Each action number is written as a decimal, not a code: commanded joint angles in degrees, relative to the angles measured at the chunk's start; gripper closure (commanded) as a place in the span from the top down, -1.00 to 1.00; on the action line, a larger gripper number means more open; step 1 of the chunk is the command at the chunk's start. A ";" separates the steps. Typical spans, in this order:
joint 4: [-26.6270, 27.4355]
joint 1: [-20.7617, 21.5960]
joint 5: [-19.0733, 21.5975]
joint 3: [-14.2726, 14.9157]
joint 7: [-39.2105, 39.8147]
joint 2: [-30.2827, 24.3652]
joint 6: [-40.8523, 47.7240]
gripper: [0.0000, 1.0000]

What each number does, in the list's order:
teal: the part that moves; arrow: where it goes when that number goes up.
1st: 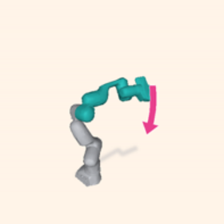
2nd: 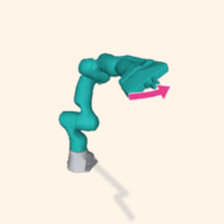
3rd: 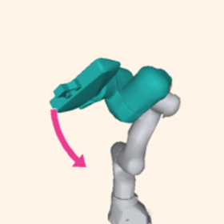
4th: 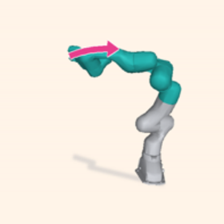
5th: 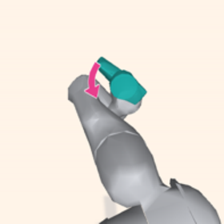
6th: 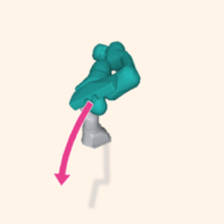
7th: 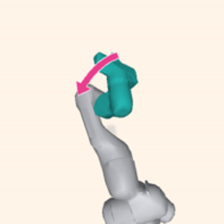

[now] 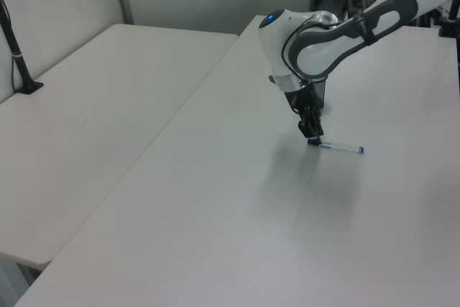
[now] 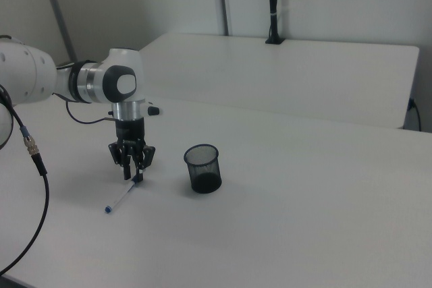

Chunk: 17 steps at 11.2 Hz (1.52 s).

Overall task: Insert the marker
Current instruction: 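Lower the gripper over the marker and close it around the marker, then lift the marker off the table and carry it toward the mesh cup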

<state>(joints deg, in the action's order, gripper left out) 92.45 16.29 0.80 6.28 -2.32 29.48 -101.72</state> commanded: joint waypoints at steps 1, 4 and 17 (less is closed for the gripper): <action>0.19 0.49 -1.16 -0.39 -2.78 0.41 -2.43 -0.18; 0.28 0.50 -1.24 -0.57 -2.87 0.49 -2.96 -0.45; -0.16 -5.11 -1.24 -0.22 -2.34 -14.34 -5.75 -0.97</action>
<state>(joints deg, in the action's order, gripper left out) 89.35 14.12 -0.33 6.01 -3.90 22.22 -103.41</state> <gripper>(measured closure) 0.819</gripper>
